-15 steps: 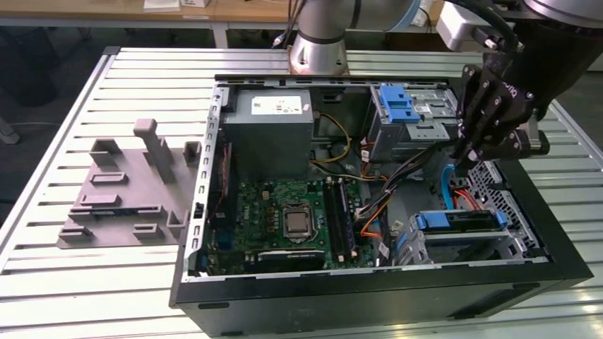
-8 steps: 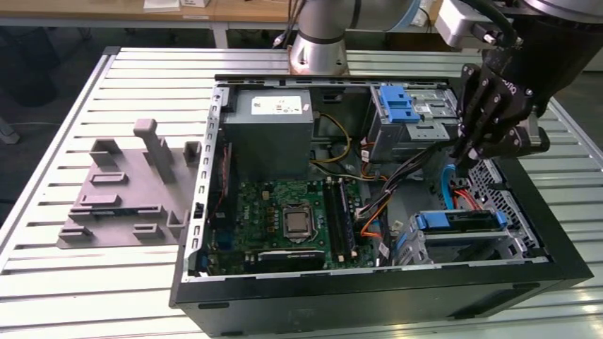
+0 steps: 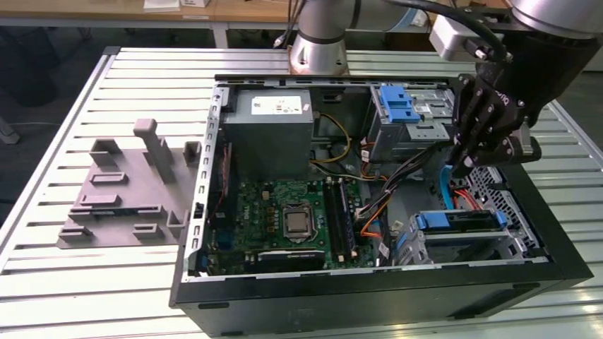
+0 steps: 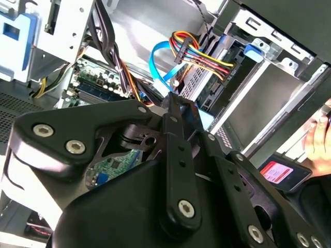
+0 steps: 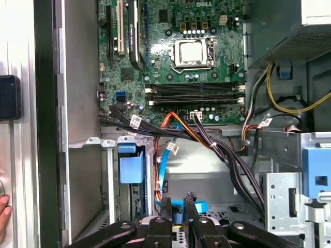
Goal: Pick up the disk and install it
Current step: 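Insert the second disk wire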
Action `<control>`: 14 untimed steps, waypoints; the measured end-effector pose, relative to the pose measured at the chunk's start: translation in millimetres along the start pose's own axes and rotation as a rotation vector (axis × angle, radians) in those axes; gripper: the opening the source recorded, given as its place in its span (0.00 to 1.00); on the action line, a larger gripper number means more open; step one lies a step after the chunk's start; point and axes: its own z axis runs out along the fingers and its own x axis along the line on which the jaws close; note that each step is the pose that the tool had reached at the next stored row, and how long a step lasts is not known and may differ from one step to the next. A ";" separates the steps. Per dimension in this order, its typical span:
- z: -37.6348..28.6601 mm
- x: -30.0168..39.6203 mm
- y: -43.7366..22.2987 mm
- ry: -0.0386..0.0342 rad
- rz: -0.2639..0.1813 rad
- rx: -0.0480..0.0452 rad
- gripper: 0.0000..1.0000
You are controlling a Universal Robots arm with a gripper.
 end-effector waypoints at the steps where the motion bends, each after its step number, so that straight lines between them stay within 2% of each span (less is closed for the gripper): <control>1: 1.3 -0.1 0.0 0.0025 0.000 0.0002 0.24; 6: 6.0 -0.3 0.0 0.0156 0.000 0.0014 0.24; 9: 7.2 -0.3 -0.1 0.0172 0.000 0.0015 0.22; 11: 7.7 -0.2 -0.1 0.0160 0.000 0.0015 0.11; 13: 8.1 -0.3 -0.4 0.0044 0.000 0.0009 0.11; 14: 8.2 -0.3 -0.4 0.0019 0.000 0.0008 0.11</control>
